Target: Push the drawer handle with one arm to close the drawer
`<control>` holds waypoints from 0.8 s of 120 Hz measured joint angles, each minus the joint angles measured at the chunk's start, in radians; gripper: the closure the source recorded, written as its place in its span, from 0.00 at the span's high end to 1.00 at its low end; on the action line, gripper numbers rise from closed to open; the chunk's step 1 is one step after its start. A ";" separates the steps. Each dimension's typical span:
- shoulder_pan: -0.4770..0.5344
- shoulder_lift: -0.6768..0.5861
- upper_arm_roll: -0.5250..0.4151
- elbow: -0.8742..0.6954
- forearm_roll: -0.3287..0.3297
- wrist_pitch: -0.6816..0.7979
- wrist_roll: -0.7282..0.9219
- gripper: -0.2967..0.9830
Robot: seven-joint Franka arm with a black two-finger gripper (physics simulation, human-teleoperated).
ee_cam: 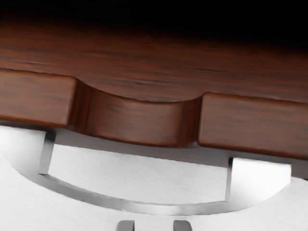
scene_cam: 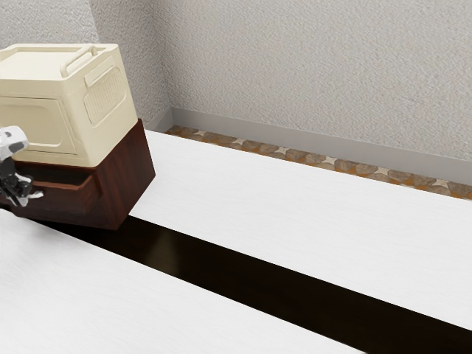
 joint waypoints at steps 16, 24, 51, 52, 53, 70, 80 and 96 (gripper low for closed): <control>0.011 0.059 -0.007 0.054 -0.073 0.004 0.016 0.24; 0.019 0.089 -0.012 0.084 -0.110 0.005 0.029 0.24; 0.009 0.151 -0.031 0.150 -0.188 0.007 0.072 0.24; 0.008 0.153 -0.031 0.151 -0.190 0.007 0.074 0.24; 0.008 0.154 -0.032 0.152 -0.192 0.007 0.075 0.24; 0.020 0.172 -0.036 0.166 -0.209 0.007 0.099 0.25; 0.032 0.186 -0.045 0.181 -0.221 0.007 0.112 0.25; 0.041 0.148 -0.067 0.136 -0.233 0.004 0.125 0.25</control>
